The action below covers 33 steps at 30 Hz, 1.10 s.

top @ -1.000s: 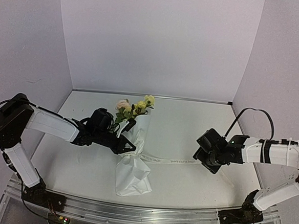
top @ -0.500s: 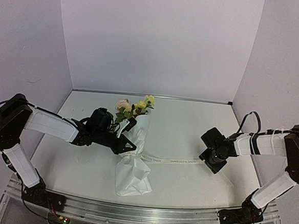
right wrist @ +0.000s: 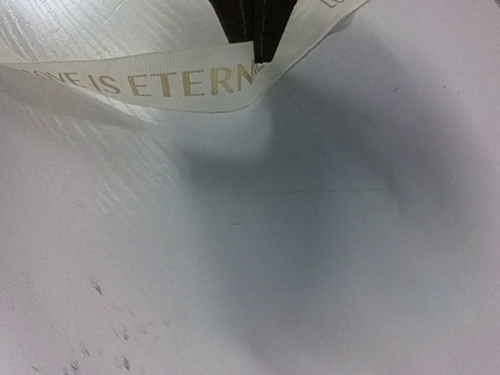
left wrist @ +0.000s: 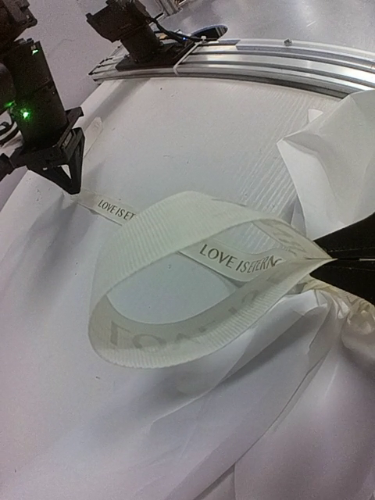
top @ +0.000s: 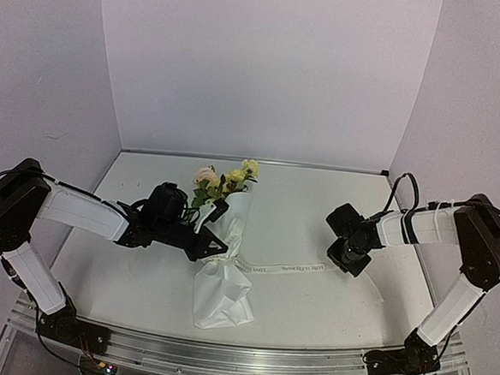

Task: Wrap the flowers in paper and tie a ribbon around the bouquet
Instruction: Pick up the right side of the half-tied ribbon from the center of the board, then cross the ribbon over the folded bouquet.

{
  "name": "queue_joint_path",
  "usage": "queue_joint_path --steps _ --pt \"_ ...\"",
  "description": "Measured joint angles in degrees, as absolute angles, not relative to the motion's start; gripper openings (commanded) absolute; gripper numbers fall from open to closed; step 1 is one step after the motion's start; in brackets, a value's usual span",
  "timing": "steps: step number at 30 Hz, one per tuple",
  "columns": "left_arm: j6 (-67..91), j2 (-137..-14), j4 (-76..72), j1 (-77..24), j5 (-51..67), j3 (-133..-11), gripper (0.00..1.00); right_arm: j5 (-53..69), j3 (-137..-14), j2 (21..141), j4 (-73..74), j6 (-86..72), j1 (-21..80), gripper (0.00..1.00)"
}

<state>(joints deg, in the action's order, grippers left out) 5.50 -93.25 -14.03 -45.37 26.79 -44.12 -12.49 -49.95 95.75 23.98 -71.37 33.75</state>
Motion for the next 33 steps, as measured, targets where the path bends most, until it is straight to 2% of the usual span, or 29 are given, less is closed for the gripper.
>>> queue_joint_path --steps 5,9,18,27,33 --pt "4.42 -92.88 -15.01 -45.75 26.81 -43.57 0.0 -12.6 -58.89 95.79 27.25 -67.69 35.13 0.0" --pt "3.41 -92.37 -16.98 -46.3 26.83 -42.15 0.0 -12.25 -73.07 97.26 29.61 -64.48 39.84 0.0" --pt "-0.12 -89.59 -22.94 -48.49 25.64 -36.78 0.0 -2.21 -101.21 110.08 28.9 -60.27 49.77 0.0" --pt "-1.08 -88.21 -28.0 -48.82 23.54 -33.61 0.0 12.29 -103.26 116.09 22.67 -62.39 52.07 0.0" --pt "1.1 -87.7 -33.62 -48.82 22.85 -30.33 0.0 15.36 -94.53 112.97 12.61 -65.99 53.26 0.0"
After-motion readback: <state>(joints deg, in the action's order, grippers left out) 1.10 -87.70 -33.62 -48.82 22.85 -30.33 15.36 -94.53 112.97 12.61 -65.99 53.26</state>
